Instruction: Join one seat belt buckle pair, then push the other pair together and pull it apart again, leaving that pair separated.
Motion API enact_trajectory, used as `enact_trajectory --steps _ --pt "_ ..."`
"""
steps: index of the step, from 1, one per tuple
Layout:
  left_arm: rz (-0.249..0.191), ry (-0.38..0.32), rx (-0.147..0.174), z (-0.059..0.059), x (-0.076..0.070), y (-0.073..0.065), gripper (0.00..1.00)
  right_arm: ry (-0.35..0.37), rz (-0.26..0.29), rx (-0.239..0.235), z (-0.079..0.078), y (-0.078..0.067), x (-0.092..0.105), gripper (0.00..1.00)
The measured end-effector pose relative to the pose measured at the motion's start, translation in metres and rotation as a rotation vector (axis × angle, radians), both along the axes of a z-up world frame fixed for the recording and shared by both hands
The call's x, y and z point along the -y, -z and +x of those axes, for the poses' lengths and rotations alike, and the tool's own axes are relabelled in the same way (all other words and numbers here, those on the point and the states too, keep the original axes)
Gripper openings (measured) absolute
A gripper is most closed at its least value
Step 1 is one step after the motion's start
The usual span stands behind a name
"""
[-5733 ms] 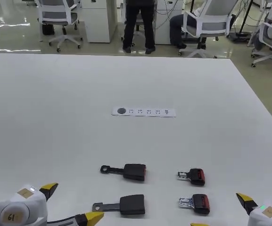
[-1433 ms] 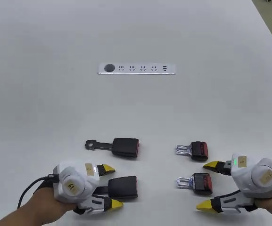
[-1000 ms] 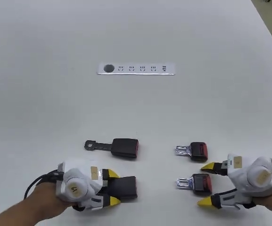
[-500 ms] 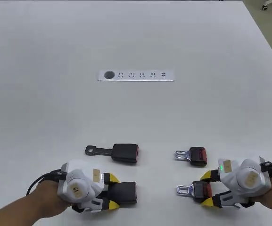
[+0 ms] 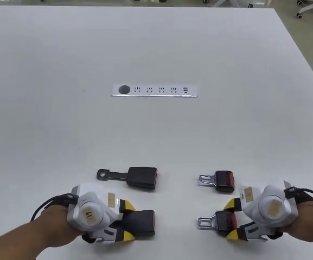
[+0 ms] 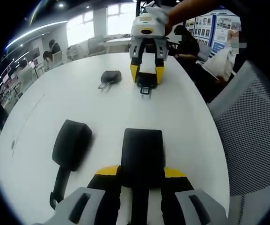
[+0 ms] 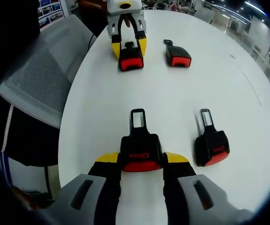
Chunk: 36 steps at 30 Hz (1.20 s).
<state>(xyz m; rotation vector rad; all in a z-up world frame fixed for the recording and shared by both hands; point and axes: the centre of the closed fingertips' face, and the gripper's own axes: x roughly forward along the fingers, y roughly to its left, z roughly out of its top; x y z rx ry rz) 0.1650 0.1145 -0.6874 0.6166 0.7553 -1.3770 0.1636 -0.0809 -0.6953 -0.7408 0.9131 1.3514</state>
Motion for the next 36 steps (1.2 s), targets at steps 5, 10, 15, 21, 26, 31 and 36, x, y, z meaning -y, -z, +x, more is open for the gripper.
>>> enact_trajectory --steps 5,10,15,21,26,31,36 --pt "0.006 0.002 0.0 0.0 -0.001 0.002 0.33 0.003 0.017 0.004 -0.001 -0.001 -0.015 0.33" --pt "0.008 0.001 -0.001 0.0 -0.001 0.004 0.33 0.002 0.01 0.001 -0.003 -0.003 -0.028 0.32" --pt "0.012 0.002 -0.001 0.0 -0.001 0.004 0.33 -0.017 0.007 0.005 -0.005 -0.001 -0.039 0.32" --pt "0.018 0.002 0.0 -0.002 0.0 0.004 0.33 -0.025 -0.002 0.009 -0.005 0.006 -0.05 0.32" --pt "0.018 0.001 -0.002 -0.002 0.0 0.003 0.33 -0.028 0.001 0.01 -0.003 0.004 -0.059 0.32" --pt "0.021 -0.006 -0.006 -0.003 0.001 0.003 0.33 -0.034 0.01 0.005 -0.001 0.006 -0.073 0.32" --pt "0.027 0.004 -0.005 -0.004 0.002 0.001 0.33 -0.041 0.033 0.002 0.003 0.005 -0.08 0.32"
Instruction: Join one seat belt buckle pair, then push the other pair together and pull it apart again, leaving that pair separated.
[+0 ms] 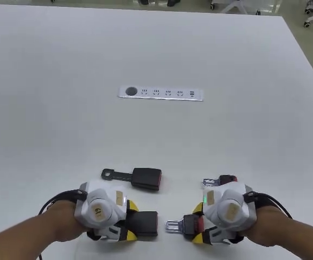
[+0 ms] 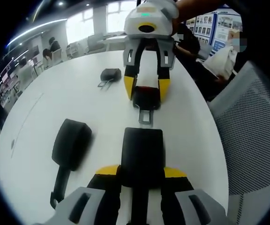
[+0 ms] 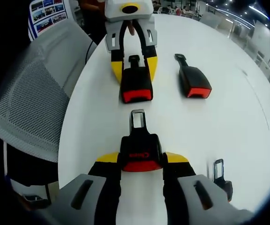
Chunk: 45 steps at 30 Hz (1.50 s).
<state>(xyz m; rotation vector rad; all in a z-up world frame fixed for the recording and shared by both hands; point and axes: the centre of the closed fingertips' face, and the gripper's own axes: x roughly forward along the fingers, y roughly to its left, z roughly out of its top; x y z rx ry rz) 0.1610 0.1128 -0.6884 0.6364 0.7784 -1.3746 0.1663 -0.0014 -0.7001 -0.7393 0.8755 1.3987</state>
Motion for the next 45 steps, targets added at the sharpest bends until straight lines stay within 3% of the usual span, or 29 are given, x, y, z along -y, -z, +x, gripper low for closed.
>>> enact_trajectory --steps 1,2,4,8,10,11,15,28,32,33,35,45 --pt "-0.001 0.0 0.0 0.0 0.0 0.0 0.33 -0.001 0.007 -0.003 0.001 0.0 -0.003 0.32" --pt "-0.004 -0.005 -0.004 0.0 0.0 0.0 0.33 -0.013 0.05 -0.004 0.001 -0.003 -0.012 0.32" --pt "-0.004 -0.001 -0.002 0.0 0.0 0.0 0.33 -0.003 0.028 -0.004 0.003 -0.004 -0.011 0.32" --pt "0.001 -0.003 -0.002 -0.001 -0.001 0.0 0.33 -0.02 0.072 -0.027 0.003 -0.006 -0.028 0.32" --pt "0.003 -0.001 -0.001 -0.001 -0.001 0.0 0.33 -0.015 0.085 -0.017 0.002 -0.005 -0.035 0.32" --pt "0.008 0.008 0.001 -0.001 -0.002 0.0 0.33 -0.052 0.08 0.003 0.003 -0.006 -0.036 0.32" --pt "0.004 0.007 0.0 -0.001 -0.002 0.0 0.33 -0.02 0.093 -0.01 0.001 -0.008 -0.032 0.32" --pt "0.004 0.019 -0.003 0.0 -0.003 0.001 0.32 0.01 0.137 0.014 -0.004 -0.009 -0.045 0.31" --pt "-0.001 0.017 -0.002 0.001 -0.002 0.001 0.32 0.029 0.146 0.015 -0.006 -0.009 -0.061 0.31" --pt "-0.001 0.02 -0.008 0.001 -0.004 0.001 0.32 -0.036 0.133 0.037 -0.004 -0.01 -0.06 0.31" --pt "-0.002 0.027 -0.005 0.001 -0.004 0.002 0.32 0.02 0.142 0.013 -0.008 -0.014 -0.056 0.31" --pt "-0.004 0.029 -0.005 0.0 -0.002 0.001 0.32 0.019 0.153 0.01 -0.008 -0.015 -0.057 0.31"
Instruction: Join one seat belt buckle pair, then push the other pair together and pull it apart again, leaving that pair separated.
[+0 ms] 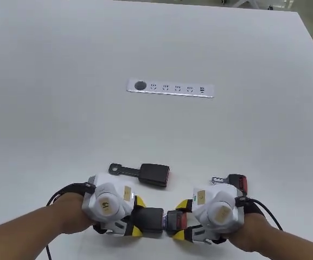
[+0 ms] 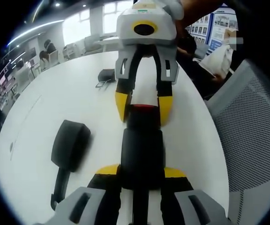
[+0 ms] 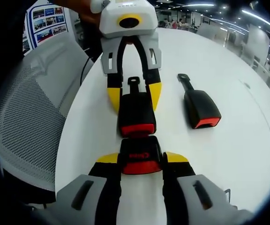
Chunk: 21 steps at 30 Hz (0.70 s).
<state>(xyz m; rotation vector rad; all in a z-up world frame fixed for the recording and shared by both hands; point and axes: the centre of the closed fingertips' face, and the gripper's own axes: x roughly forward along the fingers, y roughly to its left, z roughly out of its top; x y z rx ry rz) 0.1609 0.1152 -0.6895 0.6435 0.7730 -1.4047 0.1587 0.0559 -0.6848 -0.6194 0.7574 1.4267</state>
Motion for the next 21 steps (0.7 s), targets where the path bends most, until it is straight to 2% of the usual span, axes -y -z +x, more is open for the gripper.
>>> enact_trajectory --steps 5,8,13,18,21 --pt "-0.005 -0.003 -0.001 -0.0003 0.0002 -0.0003 0.32 -0.012 -0.001 0.014 0.0001 0.004 0.0004 0.32" --pt "-0.004 0.004 -0.002 -0.0006 0.0002 -0.0009 0.33 0.029 0.052 -0.001 0.0006 0.0024 0.0006 0.32" --pt "-0.015 0.007 -0.004 -0.0007 -0.0007 -0.0008 0.33 0.008 0.033 0.011 0.0024 0.0061 0.0017 0.32" --pt "-0.055 -0.006 -0.008 -0.0009 -0.0027 -0.0009 0.32 -0.003 0.042 0.014 0.0035 0.0073 0.0025 0.32" --pt "-0.076 -0.01 -0.034 0.0 -0.0024 -0.0022 0.32 0.004 0.055 0.019 0.0022 0.0087 0.0031 0.31"
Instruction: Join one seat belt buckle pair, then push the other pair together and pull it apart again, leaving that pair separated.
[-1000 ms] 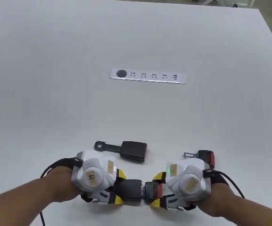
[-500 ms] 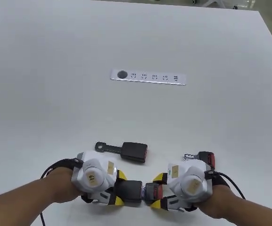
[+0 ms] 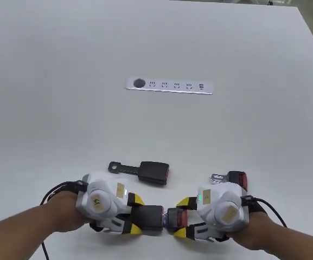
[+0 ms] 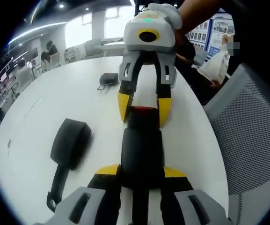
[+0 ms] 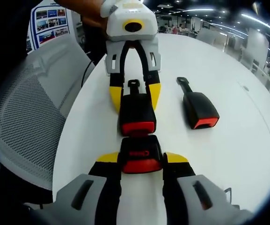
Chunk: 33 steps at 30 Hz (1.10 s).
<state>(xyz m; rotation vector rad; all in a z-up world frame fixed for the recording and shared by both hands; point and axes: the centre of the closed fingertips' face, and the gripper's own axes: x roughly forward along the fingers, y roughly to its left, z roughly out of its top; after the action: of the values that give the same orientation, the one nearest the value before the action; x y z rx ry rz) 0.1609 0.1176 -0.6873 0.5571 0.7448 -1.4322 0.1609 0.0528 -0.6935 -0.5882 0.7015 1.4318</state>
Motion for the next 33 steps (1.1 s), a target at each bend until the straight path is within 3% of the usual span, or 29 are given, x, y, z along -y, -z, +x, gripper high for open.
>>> enact_trajectory --steps 2,3,13,33 --pt "-0.014 -0.013 -0.011 0.0 0.0 -0.001 0.32 -0.055 0.002 0.069 0.0 -0.002 -0.001 0.31" --pt "-0.025 -0.024 -0.024 0.0 0.001 -0.001 0.32 -0.032 0.007 0.045 -0.001 -0.002 0.0 0.31" --pt "-0.039 -0.006 -0.024 0.0 0.002 -0.002 0.32 0.016 0.066 0.038 -0.001 -0.009 -0.001 0.31" --pt "-0.061 0.005 -0.036 -0.001 0.002 -0.003 0.32 0.045 0.115 0.023 0.0 -0.011 -0.002 0.31"
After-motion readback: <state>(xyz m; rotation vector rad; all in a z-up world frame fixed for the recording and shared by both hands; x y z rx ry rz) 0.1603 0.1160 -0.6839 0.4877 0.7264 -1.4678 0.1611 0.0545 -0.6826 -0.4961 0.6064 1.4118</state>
